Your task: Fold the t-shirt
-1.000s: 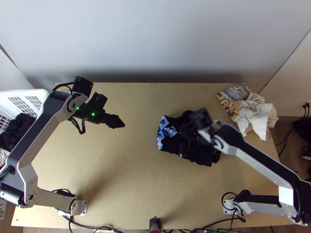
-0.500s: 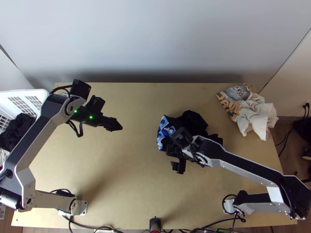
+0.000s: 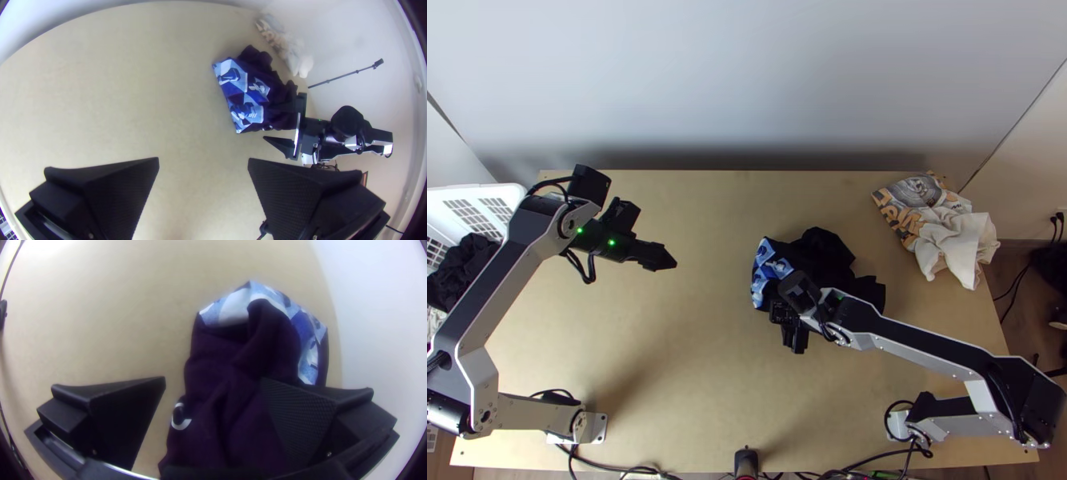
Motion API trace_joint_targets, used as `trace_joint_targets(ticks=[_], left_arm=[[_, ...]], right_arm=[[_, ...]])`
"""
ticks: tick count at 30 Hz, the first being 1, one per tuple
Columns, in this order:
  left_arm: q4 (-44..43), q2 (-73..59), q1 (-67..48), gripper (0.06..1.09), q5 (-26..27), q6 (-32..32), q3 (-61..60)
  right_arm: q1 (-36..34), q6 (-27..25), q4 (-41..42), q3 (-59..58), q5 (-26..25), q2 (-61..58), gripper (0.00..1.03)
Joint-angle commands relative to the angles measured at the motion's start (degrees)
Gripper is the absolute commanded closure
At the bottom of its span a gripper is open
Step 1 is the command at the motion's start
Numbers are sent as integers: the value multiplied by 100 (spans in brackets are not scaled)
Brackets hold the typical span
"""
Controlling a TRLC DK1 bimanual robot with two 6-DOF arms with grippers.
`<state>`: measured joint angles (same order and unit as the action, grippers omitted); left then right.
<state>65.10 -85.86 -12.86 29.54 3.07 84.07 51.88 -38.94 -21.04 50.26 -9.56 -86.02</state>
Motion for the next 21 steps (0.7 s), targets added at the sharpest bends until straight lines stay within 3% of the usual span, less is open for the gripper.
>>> trace_joint_targets(ticks=[1, 17, 20, 21], left_arm=[[-50, -62, 29, 11, 8, 18, 4], [-103, -176, 65, 11, 8, 36, 57], [-112, -194, 65, 11, 8, 36, 57], [-120, -194, 65, 11, 8, 36, 57]], right_arm=[[-134, -149, 407, -210, -186, -73, 5], [-231, -17, 979, -174, -591, -759, 5], [-336, 132, 1005, -87, -591, -908, 25], [-354, 158, 1005, -69, -582, -943, 40]])
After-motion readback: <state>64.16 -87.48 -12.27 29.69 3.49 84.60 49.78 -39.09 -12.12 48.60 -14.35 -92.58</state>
